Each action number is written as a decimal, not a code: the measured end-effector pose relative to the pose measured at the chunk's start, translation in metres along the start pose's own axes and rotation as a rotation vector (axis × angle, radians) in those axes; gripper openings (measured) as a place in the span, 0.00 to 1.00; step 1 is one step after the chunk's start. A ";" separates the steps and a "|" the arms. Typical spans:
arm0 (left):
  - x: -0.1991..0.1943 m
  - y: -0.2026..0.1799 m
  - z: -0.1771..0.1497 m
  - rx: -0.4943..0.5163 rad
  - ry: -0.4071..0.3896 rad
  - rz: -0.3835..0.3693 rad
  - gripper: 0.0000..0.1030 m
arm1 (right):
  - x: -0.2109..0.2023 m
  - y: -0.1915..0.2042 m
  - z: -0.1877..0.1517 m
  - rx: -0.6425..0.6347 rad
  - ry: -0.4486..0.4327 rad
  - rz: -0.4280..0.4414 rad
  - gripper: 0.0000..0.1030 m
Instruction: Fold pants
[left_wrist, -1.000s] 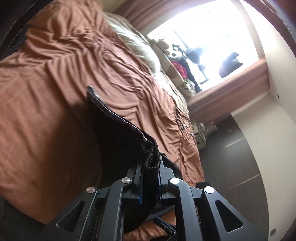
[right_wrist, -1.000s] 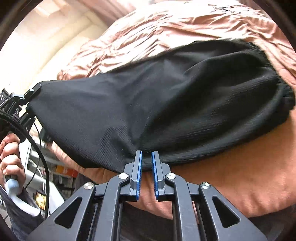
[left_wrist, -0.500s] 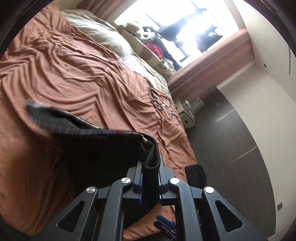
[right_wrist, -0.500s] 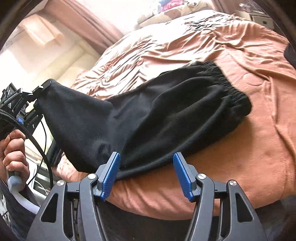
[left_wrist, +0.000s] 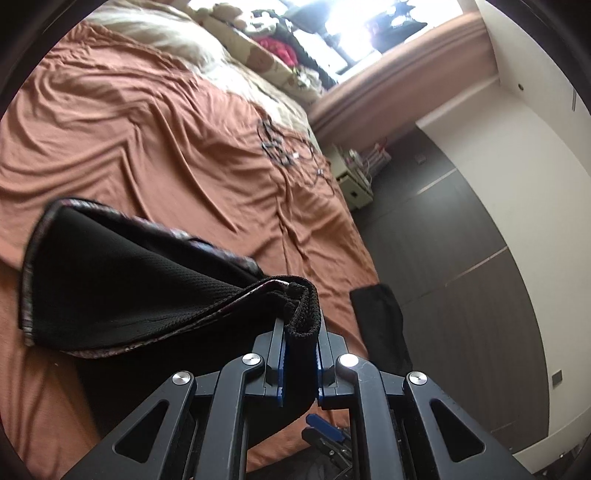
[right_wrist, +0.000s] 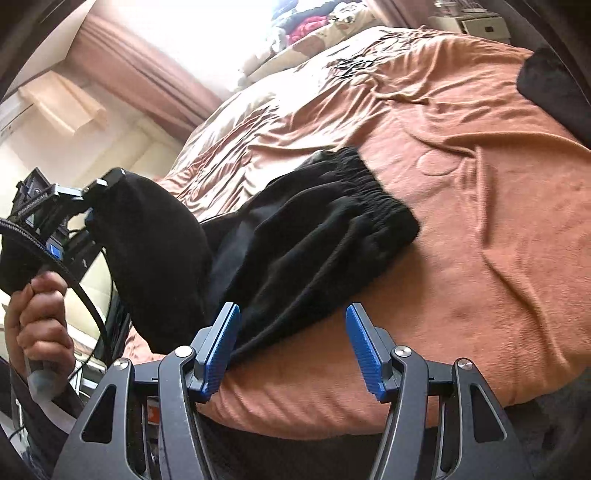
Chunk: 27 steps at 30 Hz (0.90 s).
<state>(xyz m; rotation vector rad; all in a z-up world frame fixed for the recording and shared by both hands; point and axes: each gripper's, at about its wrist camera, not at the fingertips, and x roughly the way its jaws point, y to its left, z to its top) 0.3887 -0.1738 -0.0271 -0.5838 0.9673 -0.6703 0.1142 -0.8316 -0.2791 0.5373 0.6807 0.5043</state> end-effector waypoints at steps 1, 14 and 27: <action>0.006 -0.001 -0.004 0.000 0.013 -0.001 0.11 | -0.002 -0.004 0.000 0.007 -0.003 -0.001 0.56; 0.087 -0.001 -0.053 -0.051 0.180 -0.016 0.12 | -0.012 -0.039 -0.005 0.067 0.006 -0.041 0.56; 0.050 0.044 -0.060 -0.119 0.145 0.035 0.75 | 0.004 -0.031 -0.005 0.052 0.050 -0.035 0.57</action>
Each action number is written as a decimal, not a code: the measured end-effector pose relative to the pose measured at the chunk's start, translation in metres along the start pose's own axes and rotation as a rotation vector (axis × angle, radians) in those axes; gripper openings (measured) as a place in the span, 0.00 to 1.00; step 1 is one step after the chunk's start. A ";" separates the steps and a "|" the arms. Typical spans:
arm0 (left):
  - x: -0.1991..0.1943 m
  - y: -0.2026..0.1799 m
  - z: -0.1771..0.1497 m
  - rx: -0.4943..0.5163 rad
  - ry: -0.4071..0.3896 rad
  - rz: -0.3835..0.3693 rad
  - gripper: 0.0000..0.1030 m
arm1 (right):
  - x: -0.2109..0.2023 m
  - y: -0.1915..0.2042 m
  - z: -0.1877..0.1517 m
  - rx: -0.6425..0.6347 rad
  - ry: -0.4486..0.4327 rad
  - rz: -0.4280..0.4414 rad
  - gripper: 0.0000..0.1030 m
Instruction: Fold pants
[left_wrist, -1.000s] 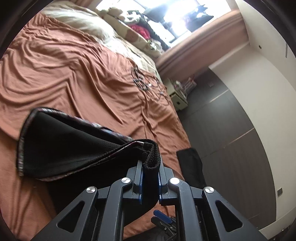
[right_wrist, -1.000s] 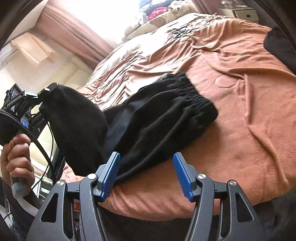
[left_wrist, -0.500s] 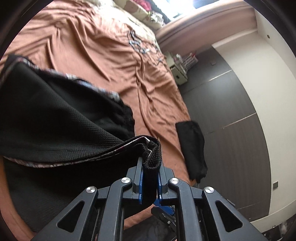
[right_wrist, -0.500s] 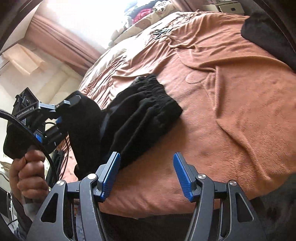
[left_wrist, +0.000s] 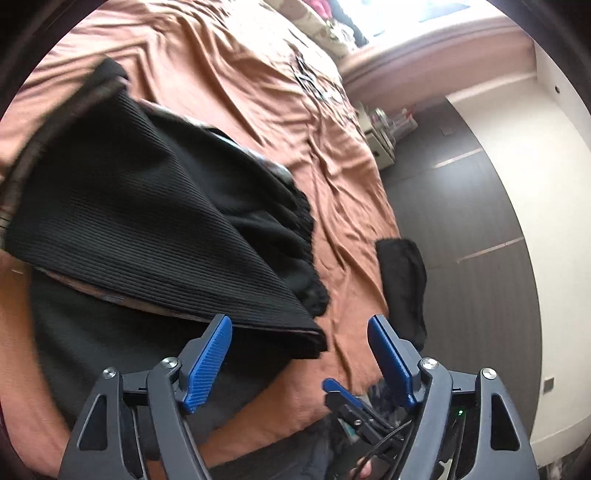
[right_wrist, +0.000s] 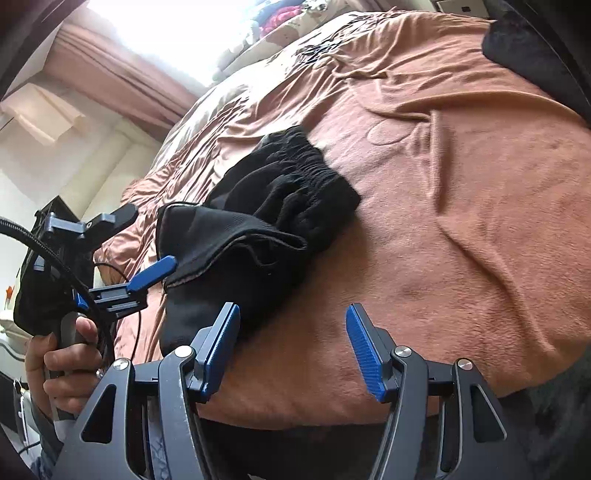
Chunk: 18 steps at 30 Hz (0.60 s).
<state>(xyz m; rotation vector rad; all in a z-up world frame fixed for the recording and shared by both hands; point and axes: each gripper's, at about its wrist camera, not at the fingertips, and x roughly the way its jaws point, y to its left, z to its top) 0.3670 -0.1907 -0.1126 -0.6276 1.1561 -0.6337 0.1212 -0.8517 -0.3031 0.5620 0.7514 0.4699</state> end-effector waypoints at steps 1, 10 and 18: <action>-0.006 0.005 0.002 -0.004 -0.011 0.010 0.75 | 0.002 0.001 0.000 -0.005 0.003 -0.001 0.57; -0.051 0.070 0.013 -0.115 -0.082 0.075 0.75 | 0.028 0.018 0.008 -0.041 0.003 -0.020 0.56; -0.060 0.111 0.014 -0.187 -0.077 0.103 0.76 | 0.045 0.023 0.011 -0.037 0.001 -0.036 0.56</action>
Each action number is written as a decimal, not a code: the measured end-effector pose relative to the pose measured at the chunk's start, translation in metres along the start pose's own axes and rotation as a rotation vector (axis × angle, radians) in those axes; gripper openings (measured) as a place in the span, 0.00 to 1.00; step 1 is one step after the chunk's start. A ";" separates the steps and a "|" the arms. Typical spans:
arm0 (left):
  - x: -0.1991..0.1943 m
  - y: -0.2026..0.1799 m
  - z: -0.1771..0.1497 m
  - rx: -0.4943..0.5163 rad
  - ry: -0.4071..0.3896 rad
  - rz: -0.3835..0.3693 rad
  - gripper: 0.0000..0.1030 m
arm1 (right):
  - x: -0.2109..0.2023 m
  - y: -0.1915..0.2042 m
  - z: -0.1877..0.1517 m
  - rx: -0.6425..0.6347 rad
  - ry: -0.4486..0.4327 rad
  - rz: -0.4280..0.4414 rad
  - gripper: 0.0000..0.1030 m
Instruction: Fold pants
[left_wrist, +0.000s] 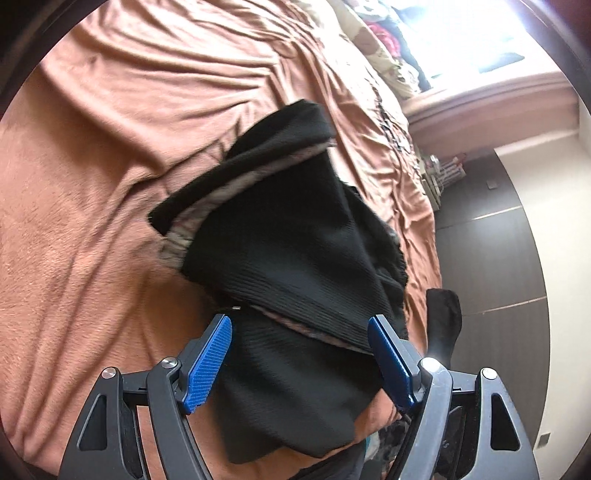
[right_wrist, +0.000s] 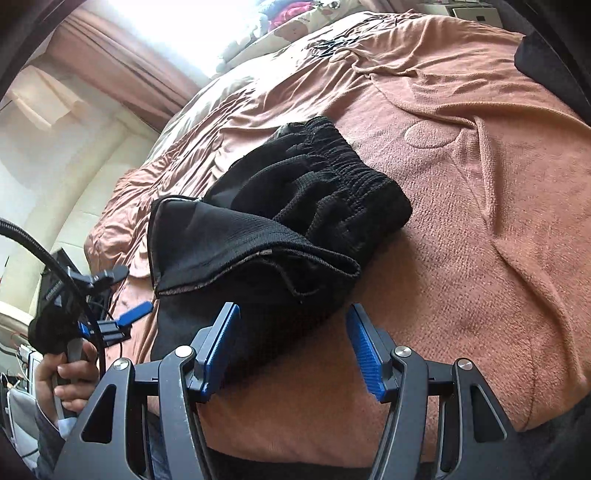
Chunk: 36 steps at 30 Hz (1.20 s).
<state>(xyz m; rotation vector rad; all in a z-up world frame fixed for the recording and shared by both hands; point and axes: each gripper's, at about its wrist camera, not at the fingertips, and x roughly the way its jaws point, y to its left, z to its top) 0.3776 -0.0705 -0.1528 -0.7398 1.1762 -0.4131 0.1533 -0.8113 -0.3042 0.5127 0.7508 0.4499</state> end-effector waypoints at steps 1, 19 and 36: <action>0.003 0.002 0.001 -0.008 0.002 0.002 0.75 | 0.000 0.000 0.000 0.004 -0.002 -0.001 0.56; 0.022 0.025 0.041 -0.073 -0.111 0.034 0.39 | 0.008 0.000 0.004 -0.004 -0.018 -0.013 0.30; 0.007 -0.057 0.083 0.080 -0.172 0.004 0.07 | -0.017 -0.012 -0.004 -0.019 -0.057 0.030 0.04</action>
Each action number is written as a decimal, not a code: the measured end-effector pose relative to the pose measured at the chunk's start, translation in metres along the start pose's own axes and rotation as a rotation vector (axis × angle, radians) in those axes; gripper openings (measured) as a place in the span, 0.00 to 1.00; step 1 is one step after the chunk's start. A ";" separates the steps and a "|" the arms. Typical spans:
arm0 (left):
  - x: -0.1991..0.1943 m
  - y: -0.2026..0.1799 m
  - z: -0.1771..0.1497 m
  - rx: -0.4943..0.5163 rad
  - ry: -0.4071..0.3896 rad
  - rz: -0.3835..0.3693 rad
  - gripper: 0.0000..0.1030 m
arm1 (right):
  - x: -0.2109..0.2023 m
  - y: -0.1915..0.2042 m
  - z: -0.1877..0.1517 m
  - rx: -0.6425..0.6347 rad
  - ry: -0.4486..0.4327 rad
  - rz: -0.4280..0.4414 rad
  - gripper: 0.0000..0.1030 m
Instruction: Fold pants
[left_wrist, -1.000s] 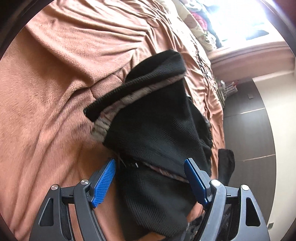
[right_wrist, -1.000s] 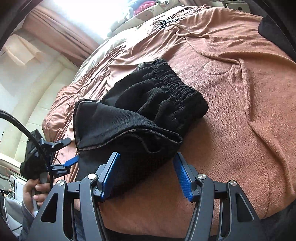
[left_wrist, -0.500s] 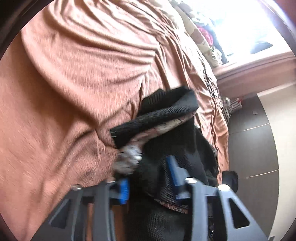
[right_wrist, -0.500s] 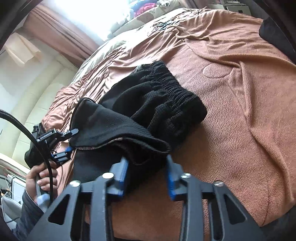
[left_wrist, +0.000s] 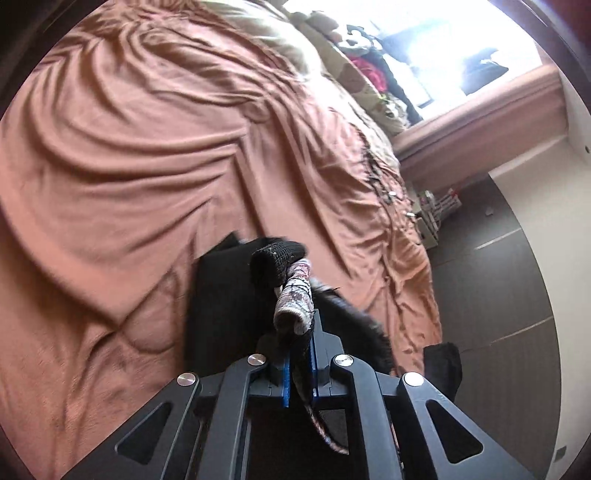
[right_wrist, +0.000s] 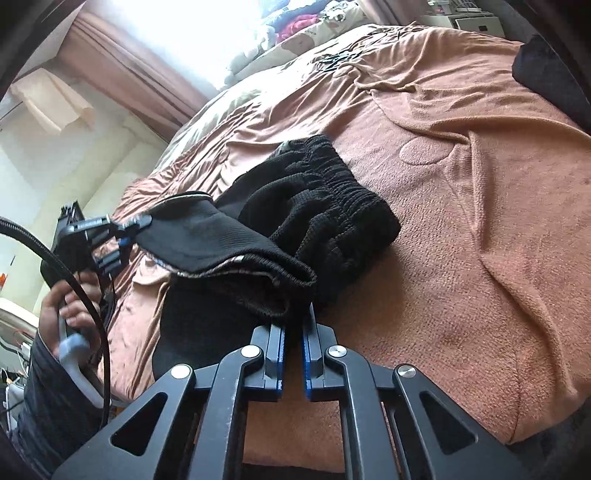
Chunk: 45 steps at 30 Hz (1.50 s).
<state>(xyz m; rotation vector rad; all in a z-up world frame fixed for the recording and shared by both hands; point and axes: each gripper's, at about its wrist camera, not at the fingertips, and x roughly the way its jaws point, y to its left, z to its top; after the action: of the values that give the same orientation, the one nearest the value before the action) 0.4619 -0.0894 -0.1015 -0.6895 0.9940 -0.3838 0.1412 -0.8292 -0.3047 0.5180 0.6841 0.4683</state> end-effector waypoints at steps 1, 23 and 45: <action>0.001 -0.007 0.002 0.011 0.000 -0.006 0.07 | -0.002 -0.001 -0.001 0.001 -0.002 0.001 0.04; 0.076 -0.124 0.017 0.176 0.075 -0.040 0.07 | -0.031 -0.025 -0.019 0.061 -0.041 0.025 0.02; 0.047 -0.021 -0.030 0.073 0.099 0.091 0.61 | -0.025 -0.045 -0.021 0.151 0.006 0.040 0.08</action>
<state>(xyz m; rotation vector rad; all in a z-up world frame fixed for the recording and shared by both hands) 0.4600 -0.1433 -0.1280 -0.5610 1.0958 -0.3754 0.1202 -0.8724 -0.3335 0.6737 0.7188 0.4579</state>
